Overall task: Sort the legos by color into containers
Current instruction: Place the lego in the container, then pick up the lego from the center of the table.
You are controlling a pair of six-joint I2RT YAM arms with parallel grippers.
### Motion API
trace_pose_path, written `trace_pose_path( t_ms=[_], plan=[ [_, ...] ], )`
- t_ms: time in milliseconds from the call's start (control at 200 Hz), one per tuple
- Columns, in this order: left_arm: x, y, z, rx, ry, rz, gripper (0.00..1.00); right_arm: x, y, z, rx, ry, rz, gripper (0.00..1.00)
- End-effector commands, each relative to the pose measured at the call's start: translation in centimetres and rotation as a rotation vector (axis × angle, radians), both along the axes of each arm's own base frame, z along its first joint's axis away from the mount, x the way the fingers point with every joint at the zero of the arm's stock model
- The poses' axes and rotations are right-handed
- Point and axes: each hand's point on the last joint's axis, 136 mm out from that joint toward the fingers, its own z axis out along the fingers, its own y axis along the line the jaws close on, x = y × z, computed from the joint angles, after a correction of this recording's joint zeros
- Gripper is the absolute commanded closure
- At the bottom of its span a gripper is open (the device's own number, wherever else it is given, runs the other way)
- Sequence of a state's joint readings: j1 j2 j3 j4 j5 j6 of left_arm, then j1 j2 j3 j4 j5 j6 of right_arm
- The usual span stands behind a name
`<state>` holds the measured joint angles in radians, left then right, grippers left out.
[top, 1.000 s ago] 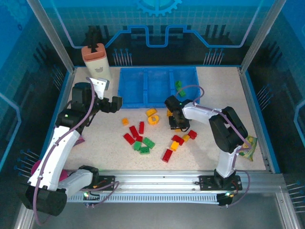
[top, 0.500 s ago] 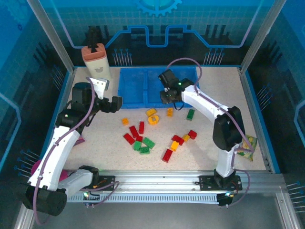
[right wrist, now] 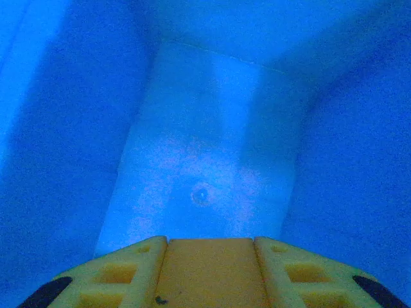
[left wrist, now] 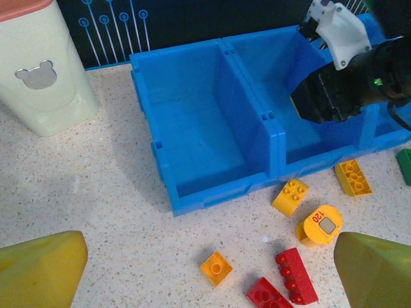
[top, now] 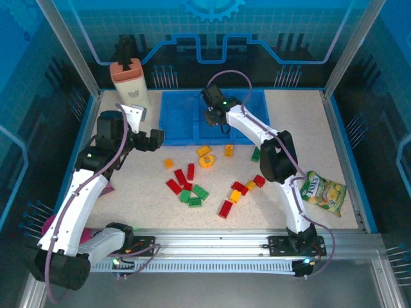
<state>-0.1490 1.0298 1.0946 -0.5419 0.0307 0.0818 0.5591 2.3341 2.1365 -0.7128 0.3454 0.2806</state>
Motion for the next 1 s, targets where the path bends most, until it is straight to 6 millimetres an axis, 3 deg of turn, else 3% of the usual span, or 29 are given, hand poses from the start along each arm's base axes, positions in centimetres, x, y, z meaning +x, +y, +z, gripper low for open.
trace_pose_path(
  t_ms=[0,260,290,395,480,660,991],
  plan=[
    [0.3,0.5,-0.4,0.021,0.017,0.01,0.0,0.5,0.3,-0.1,0.001,0.003,0.025,0.7],
    [0.4,0.3,-0.4,0.016,0.02,0.007,0.01,0.2,0.4,1.1,0.015,-0.012,0.03,0.57],
    [0.4,0.3,-0.4,0.016,0.021,0.008,0.01,0.0,0.4,3.0,0.032,-0.044,0.032,0.56],
    [0.4,0.4,-0.3,0.016,0.018,0.011,0.0,-1.1,1.1,5.3,0.075,-0.093,0.062,0.47],
    [0.4,0.5,-0.3,0.021,0.018,0.016,0.01,-2.3,0.7,6.4,0.071,-0.091,0.053,0.47],
    [0.5,0.6,-0.2,0.014,0.011,0.016,0.01,-6.4,-3.5,6.7,0.019,-0.064,-0.02,0.45],
    [0.5,0.4,-0.6,0.003,0.022,0.011,0.01,-13.7,-14.5,1.8,0.059,0.101,-0.321,0.3]
  ],
)
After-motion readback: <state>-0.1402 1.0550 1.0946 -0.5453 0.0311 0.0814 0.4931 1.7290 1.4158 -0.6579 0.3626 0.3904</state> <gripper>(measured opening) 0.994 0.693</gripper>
